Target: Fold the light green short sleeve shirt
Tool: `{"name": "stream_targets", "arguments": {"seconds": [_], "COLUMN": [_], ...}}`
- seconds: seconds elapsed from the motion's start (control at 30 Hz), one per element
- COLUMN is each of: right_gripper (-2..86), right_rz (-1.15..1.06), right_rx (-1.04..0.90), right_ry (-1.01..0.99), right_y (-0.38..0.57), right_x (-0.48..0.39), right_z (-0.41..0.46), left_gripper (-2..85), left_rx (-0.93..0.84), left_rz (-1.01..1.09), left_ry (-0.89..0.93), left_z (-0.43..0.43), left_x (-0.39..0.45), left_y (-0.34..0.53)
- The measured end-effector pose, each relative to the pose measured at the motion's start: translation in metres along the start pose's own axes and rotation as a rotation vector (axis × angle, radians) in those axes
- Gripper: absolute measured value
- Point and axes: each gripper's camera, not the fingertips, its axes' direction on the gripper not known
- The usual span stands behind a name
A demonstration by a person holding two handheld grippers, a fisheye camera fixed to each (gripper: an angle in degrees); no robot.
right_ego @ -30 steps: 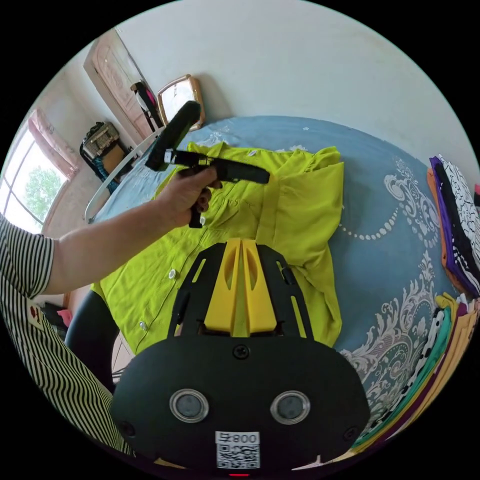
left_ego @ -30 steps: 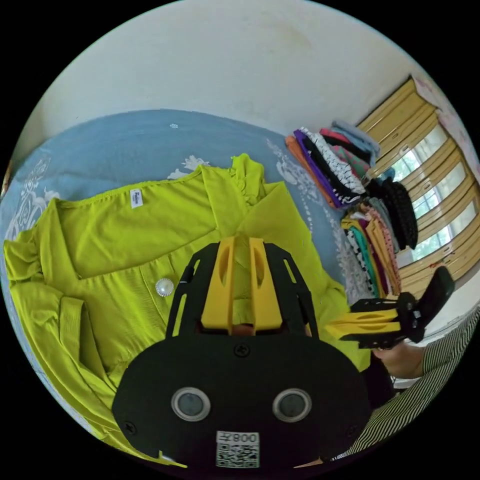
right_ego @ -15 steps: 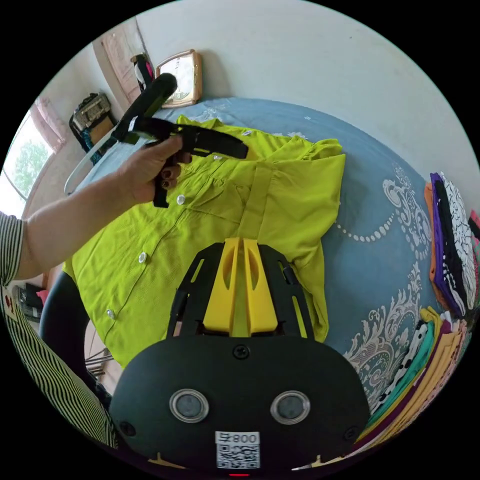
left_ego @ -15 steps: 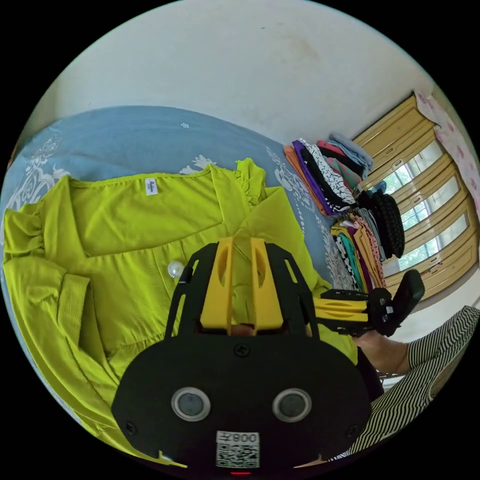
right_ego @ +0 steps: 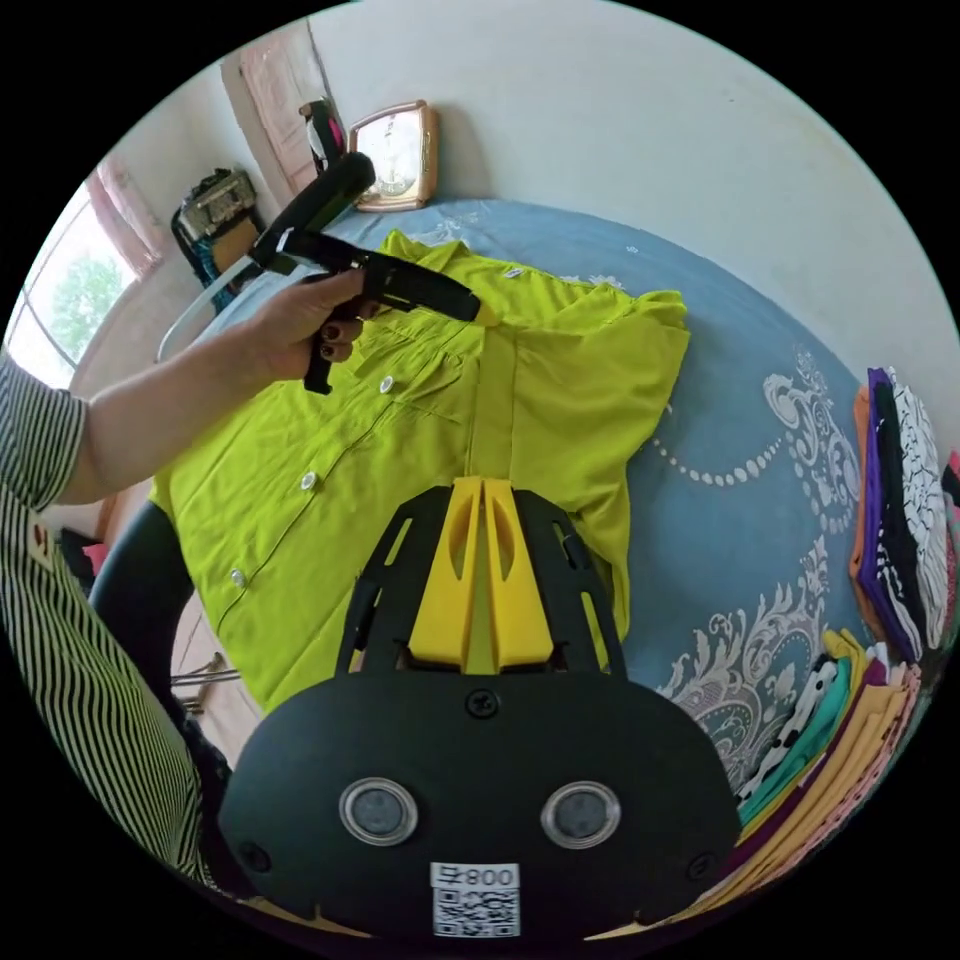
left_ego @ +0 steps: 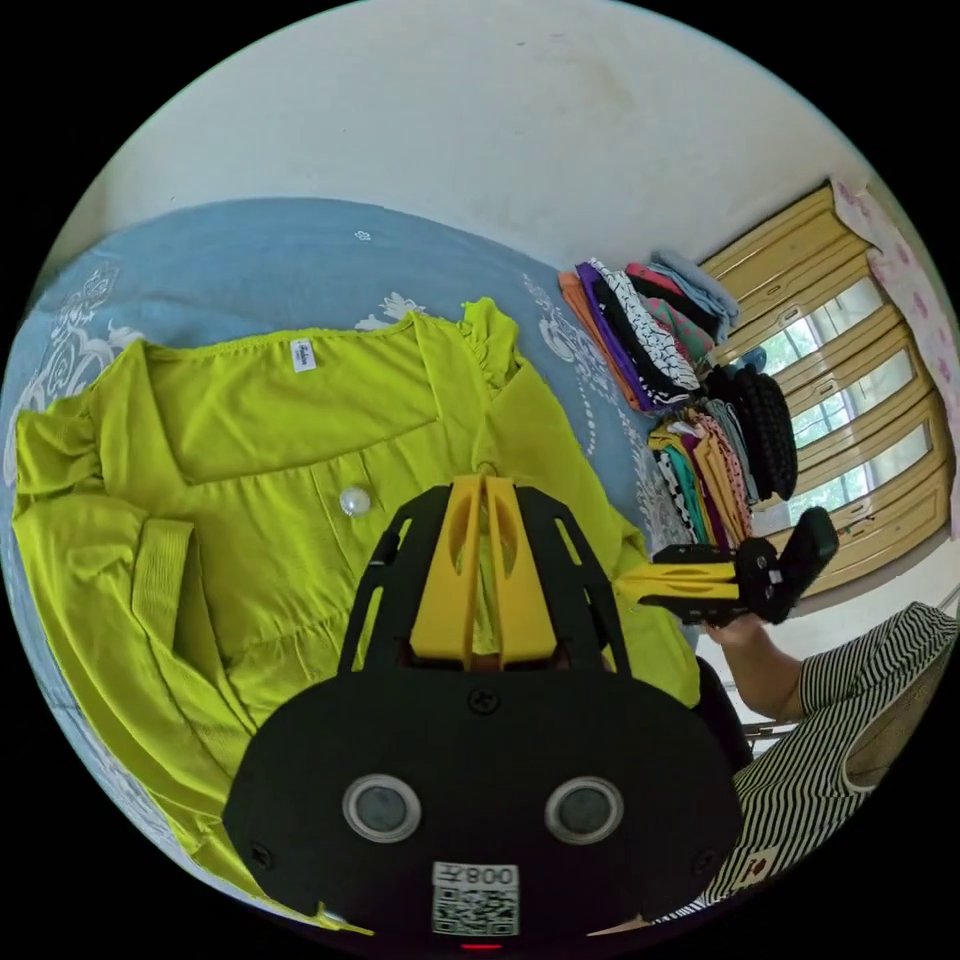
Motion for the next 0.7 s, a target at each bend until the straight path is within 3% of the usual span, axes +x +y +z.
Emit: {"name": "stream_targets", "arguments": {"seconds": [0.1,0.37,0.53,0.7], "right_gripper": [0.0,-0.1,0.1,0.1], "right_rz": [0.030,0.150,0.185,0.218], "right_rx": [-0.041,0.061,0.118,0.123], "right_ry": [-0.120,-0.091,-0.148,0.048], "right_y": [0.007,0.024,0.032,0.025], "right_x": [0.017,0.034,0.038,0.041], "right_z": [0.011,-0.007,-0.018,-0.011], "left_gripper": [1.9,5.2,4.4,2.7], "left_rx": [-0.031,0.079,0.047,-0.010], "left_rz": [-0.020,0.005,0.085,0.175], "left_ry": [0.003,-0.019,-0.025,-0.013], "left_z": [0.007,-0.021,-0.012,0.010], "left_x": [0.000,0.029,0.066,0.106], "left_y": [0.008,0.013,-0.006,-0.038]}}
